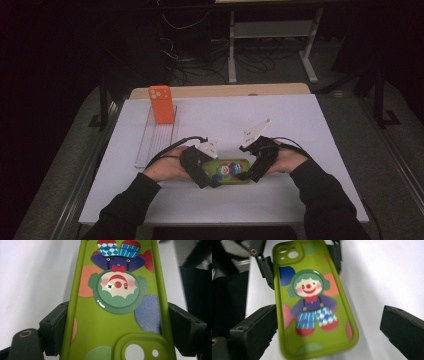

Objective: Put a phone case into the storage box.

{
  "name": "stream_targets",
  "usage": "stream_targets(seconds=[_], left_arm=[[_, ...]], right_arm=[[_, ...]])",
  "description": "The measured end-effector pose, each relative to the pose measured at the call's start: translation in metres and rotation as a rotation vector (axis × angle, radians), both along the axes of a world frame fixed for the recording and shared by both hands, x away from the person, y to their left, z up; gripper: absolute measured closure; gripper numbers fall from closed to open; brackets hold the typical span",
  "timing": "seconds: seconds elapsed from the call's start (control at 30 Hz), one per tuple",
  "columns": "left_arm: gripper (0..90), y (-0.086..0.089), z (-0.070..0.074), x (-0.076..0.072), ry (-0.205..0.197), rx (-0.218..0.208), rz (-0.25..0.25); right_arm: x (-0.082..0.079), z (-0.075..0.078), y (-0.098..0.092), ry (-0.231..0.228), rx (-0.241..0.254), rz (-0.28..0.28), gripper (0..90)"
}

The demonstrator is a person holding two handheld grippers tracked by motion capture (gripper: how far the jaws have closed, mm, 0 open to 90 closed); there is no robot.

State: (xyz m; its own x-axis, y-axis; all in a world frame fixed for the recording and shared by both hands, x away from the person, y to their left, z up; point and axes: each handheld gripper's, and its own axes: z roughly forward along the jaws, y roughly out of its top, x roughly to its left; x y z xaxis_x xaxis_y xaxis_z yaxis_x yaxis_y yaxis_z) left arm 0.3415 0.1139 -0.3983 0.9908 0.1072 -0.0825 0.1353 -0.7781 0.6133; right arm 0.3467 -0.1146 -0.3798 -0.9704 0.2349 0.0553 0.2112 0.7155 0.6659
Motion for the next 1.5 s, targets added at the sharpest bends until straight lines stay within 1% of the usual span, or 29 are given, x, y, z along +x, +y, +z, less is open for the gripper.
stream_targets(seconds=[0.03, 0.07, 0.2, 0.23, 0.3, 0.37, 0.4, 0.43, 0.47, 0.5, 0.53, 0.6, 0.63, 0.67, 0.7, 0.73, 0.77, 0.8, 0.87, 0.97, 1.0, 1.03, 1.13, 1.2, 1.23, 1.3, 1.4, 1.43, 1.5], left_arm=[[15.2, 0.001, 0.000, 0.000, -0.013, 0.005, 0.016], [15.2, 0.001, 0.000, 0.000, -0.013, 0.006, 0.036], [15.2, 0.005, 0.000, 0.001, -0.024, 0.017, 0.110], [15.2, 0.006, 0.000, 0.002, -0.018, 0.020, 0.129], [15.2, 0.008, 0.001, 0.002, -0.015, 0.016, 0.172], [15.1, 0.009, 0.002, 0.002, -0.016, 0.016, 0.216], [15.1, 0.010, 0.003, 0.003, -0.019, 0.034, 0.225], [15.1, 0.010, 0.003, 0.002, -0.022, 0.035, 0.244], [15.1, 0.010, 0.003, 0.002, -0.026, 0.033, 0.270], [15.1, 0.011, 0.004, 0.003, -0.031, 0.047, 0.278], [15.1, 0.012, 0.004, 0.003, -0.037, 0.048, 0.289], [15.1, 0.012, 0.003, 0.003, -0.035, 0.037, 0.334], [15.1, 0.011, 0.003, 0.003, -0.026, 0.029, 0.355], [15.1, 0.013, 0.004, 0.004, -0.037, 0.039, 0.359], [15.1, 0.013, 0.004, 0.005, -0.031, 0.038, 0.371], [15.1, 0.012, 0.003, 0.004, -0.015, 0.012, 0.404], [15.1, 0.014, 0.005, 0.006, -0.029, 0.038, 0.385], [15.1, 0.014, 0.006, 0.005, -0.025, 0.045, 0.396], [15.1, 0.014, 0.006, 0.006, -0.013, 0.042, 0.413], [15.1, 0.014, 0.006, 0.006, -0.002, 0.039, 0.434], [15.0, 0.014, 0.006, 0.006, 0.003, 0.037, 0.442], [15.1, 0.014, 0.006, 0.006, 0.005, 0.038, 0.451], [15.0, 0.015, 0.006, 0.007, 0.008, 0.033, 0.454], [15.0, 0.015, 0.006, 0.007, 0.008, 0.032, 0.459], [15.0, 0.015, 0.006, 0.007, 0.014, 0.031, 0.457], [15.0, 0.015, 0.006, 0.007, 0.015, 0.029, 0.464], [15.0, 0.016, 0.007, 0.008, 0.016, 0.023, 0.467], [15.0, 0.016, 0.007, 0.008, 0.016, 0.022, 0.467], [15.0, 0.017, 0.007, 0.008, 0.021, 0.020, 0.465]], right_arm=[[0.000, 0.000, -0.003, -0.009, -0.001, -0.023, 2.2], [0.000, 0.000, -0.006, -0.007, 0.005, -0.050, 2.8], [0.003, 0.000, -0.018, -0.009, 0.061, -0.152, 3.4], [0.001, 0.001, -0.020, 0.014, 0.078, -0.197, 3.4], [0.000, 0.001, -0.025, 0.033, 0.115, -0.257, 3.1], [0.001, -0.001, -0.031, 0.016, 0.113, -0.315, 2.1], [0.001, -0.001, -0.033, 0.012, 0.118, -0.340, 1.0], [0.002, -0.003, -0.036, 0.008, 0.125, -0.353, 1.3], [0.001, -0.003, -0.037, 0.022, 0.125, -0.381, 1.3], [0.001, -0.005, -0.038, 0.015, 0.123, -0.395, 1.3], [0.000, -0.007, -0.039, 0.014, 0.126, -0.409, 1.3], [-0.003, -0.010, -0.040, 0.012, 0.137, -0.434, 0.6], [-0.004, -0.012, -0.040, 0.014, 0.143, -0.447, 0.4], [-0.005, -0.014, -0.039, 0.014, 0.145, -0.460, 0.1], [-0.007, -0.017, -0.038, 0.014, 0.144, -0.475, 0.0], [-0.008, -0.019, -0.037, 0.016, 0.144, -0.487, 0.0], [-0.010, -0.021, -0.036, 0.018, 0.141, -0.498, 0.0], [-0.012, -0.023, -0.035, 0.016, 0.141, -0.504, 0.0], [-0.015, -0.027, -0.031, 0.001, 0.142, -0.505, 0.0], [-0.020, -0.032, -0.025, 0.014, 0.145, -0.516, 0.0], [-0.020, -0.033, -0.023, -0.007, 0.131, -0.511, 0.0], [-0.021, -0.034, -0.021, -0.008, 0.125, -0.514, 0.0], [-0.021, -0.036, -0.019, -0.017, 0.135, -0.525, 0.0], [-0.022, -0.038, -0.016, -0.013, 0.143, -0.532, 0.0], [-0.022, -0.039, -0.015, -0.025, 0.137, -0.530, 0.0], [-0.022, -0.040, -0.013, -0.029, 0.135, -0.522, 0.0], [-0.024, -0.041, -0.010, -0.071, 0.118, -0.523, 0.0], [-0.024, -0.041, -0.010, -0.067, 0.117, -0.521, 0.0], [-0.025, -0.041, -0.009, -0.088, 0.099, -0.518, 0.0]])
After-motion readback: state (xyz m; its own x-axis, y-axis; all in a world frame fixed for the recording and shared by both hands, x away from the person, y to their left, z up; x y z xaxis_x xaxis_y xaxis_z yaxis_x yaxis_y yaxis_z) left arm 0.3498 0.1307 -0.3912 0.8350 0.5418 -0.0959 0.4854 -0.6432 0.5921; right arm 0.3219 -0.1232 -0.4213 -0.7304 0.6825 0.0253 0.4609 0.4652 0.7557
